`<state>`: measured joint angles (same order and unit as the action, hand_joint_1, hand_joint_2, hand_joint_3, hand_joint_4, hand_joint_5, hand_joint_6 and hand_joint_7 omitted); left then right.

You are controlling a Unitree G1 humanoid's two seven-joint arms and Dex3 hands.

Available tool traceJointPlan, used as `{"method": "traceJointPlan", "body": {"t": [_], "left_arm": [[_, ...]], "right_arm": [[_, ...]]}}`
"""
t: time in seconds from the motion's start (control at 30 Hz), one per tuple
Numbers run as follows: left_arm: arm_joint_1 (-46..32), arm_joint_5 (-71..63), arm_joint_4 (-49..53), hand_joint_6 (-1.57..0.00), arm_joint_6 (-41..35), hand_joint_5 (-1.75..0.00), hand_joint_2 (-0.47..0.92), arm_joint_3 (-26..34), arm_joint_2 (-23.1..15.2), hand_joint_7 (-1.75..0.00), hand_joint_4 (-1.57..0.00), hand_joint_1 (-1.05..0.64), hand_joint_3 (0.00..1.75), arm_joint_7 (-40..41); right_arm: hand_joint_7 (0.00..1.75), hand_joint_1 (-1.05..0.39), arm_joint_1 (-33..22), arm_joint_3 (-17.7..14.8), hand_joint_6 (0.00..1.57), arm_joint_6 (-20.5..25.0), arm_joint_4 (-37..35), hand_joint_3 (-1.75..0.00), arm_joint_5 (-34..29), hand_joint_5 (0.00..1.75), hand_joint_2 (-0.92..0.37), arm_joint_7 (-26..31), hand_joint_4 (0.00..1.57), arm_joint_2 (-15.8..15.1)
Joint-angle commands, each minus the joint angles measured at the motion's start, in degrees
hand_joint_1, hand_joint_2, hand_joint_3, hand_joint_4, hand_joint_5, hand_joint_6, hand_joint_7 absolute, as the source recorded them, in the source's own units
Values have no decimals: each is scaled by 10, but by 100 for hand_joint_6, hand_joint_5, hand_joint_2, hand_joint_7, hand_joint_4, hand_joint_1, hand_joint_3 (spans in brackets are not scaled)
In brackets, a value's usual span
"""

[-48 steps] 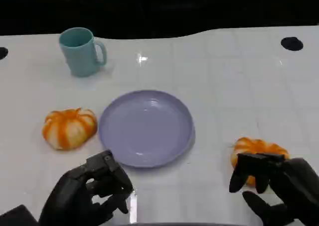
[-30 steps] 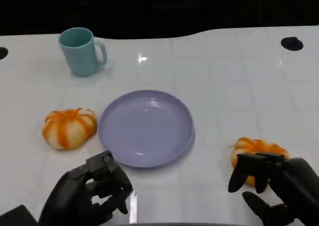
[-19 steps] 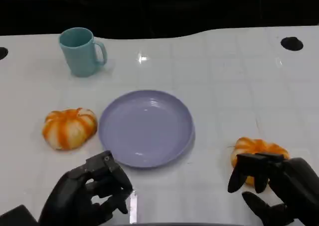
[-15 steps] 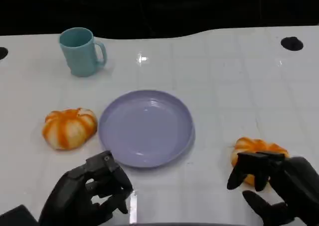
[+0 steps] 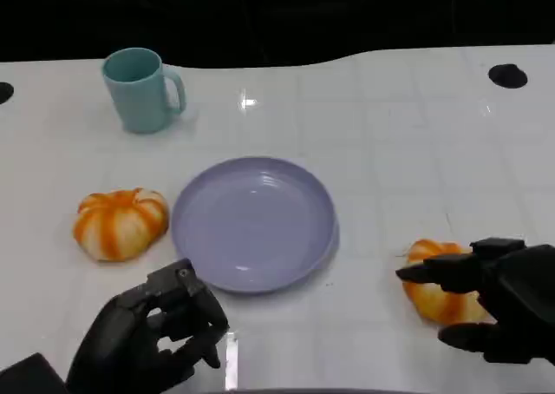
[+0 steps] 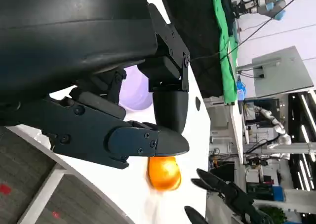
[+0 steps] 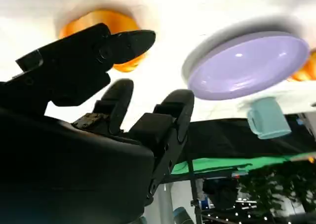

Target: Grasp the bread from the table and place it into the plate.

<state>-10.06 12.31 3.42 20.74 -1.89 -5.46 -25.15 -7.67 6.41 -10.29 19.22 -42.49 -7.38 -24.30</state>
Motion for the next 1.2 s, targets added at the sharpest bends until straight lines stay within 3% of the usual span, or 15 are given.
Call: {"method": "traceJointPlan", "body": {"t": [0.03,0.3,0.6,0.93,1.2], "left_arm": [[-1,-3,2,-58,5,-175,92,5,-8,-154,-67,-55,31,-1],[-1,1,1,-58,4,-175,92,3,-6,-154,-67,-53,31,-3],[-4,1,-3,-58,4,-175,92,2,-5,-154,-66,-54,31,-2],[-7,-1,-8,-59,2,-175,92,0,-5,-153,-66,-56,31,0],[-10,3,-14,-59,-1,-175,92,-1,-4,-153,-66,-56,30,0]], "right_arm": [[0,-56,-3,-5,44,52,51,-2,-64,22,-83,-34,32,-15],[0,-62,16,15,29,97,63,0,-128,17,-83,-88,19,-13],[1,-62,49,43,29,108,8,0,-149,19,-82,-88,19,-10],[0,-65,118,105,26,123,-124,-1,-178,19,-86,-79,20,-9],[2,-67,185,154,31,122,-259,-2,-183,18,-90,-33,24,0]]}}
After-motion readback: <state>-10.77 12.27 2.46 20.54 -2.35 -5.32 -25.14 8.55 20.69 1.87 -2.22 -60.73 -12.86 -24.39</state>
